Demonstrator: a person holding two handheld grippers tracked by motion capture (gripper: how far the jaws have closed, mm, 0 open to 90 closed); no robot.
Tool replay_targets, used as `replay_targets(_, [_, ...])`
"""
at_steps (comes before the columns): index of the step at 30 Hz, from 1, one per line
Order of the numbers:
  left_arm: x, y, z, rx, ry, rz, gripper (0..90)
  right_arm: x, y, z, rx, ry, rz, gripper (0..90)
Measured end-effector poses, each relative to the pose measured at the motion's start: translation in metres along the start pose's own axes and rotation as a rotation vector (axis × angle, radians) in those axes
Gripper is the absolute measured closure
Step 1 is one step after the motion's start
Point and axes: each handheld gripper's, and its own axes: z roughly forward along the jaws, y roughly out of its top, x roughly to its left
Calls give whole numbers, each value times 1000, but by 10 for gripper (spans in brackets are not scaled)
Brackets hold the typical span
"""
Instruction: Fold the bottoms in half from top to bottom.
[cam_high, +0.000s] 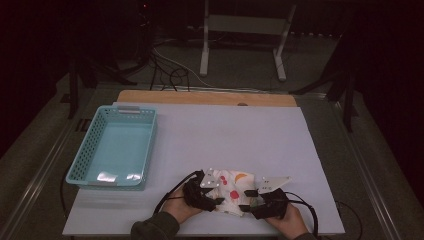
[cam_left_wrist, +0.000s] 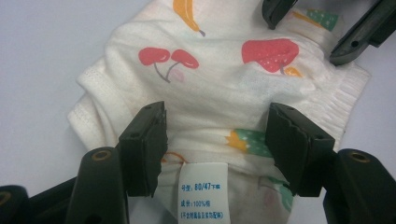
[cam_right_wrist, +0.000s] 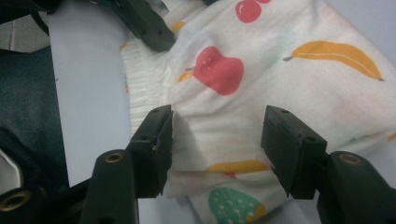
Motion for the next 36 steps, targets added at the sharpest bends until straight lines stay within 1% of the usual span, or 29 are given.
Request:
replay_targets(1, [0,0,0,-1,1,0,395,-1,-1,0,-2,-3,-10,422])
replay_targets(3, [-1,0,-1,-3,4,0,394,0,1,-1,4,-6,3,405])
replay_targets(5, [-1,1,-2,-21,7,-8,386,-1,3,-3,-3,-17,-10,390])
replay_targets(9, [3,1,-5,-46,7,-23,371,-5,9,-6,-23,-36,-10,365])
replay_targets(10, [4,1,-6,-58,4,-37,370,-7,10,-6,-26,-40,-4,363])
replay_targets(11, [5,1,-7,-63,5,-42,366,-8,10,-5,-27,-47,-1,360])
replay_targets(12, [5,2,-8,-71,15,-46,363,-9,10,-5,-25,-48,-6,358])
replay_targets(13, [6,2,-10,-75,19,-52,351,-9,10,-5,-29,-51,2,355])
replay_targets(14, [7,2,-11,-82,17,-61,348,-10,10,-5,-30,-54,4,353])
replay_targets(15, [7,2,-11,-82,17,-61,348,-10,10,-5,-30,-54,4,353])
replay_targets(17, [10,1,-14,-93,24,-77,344,-11,10,-7,-44,-64,9,340])
replay_targets(18, [11,1,-15,-98,25,-84,340,-12,9,-7,-48,-66,4,336])
replay_targets(21, [14,0,-18,-110,25,-104,329,-14,8,-10,-58,-75,23,321])
replay_targets(23, [16,-1,-20,-121,20,-118,323,-15,7,-11,-63,-84,23,309])
replay_targets(24, [16,-1,-20,-121,20,-118,319,-15,7,-11,-63,-84,23,309])
replay_targets(25, [17,-2,-21,-126,12,-133,319,-15,7,-11,-62,-85,31,303])
replay_targets(26, [19,-3,-22,-127,15,-141,311,-18,6,-13,-76,-94,34,296])
replay_targets(29, [22,-4,-24,-132,13,-163,302,-18,7,-14,-85,-104,30,288])
replay_targets(33, [25,-6,-27,-132,17,-179,298,-18,5,-16,-88,-119,29,282])
replay_targets(35, [28,-7,-27,-130,12,-199,289,-18,3,-18,-91,-112,47,281])
replay_targets(36, [29,-8,-27,-132,6,-213,289,-18,1,-19,-86,-117,41,281])
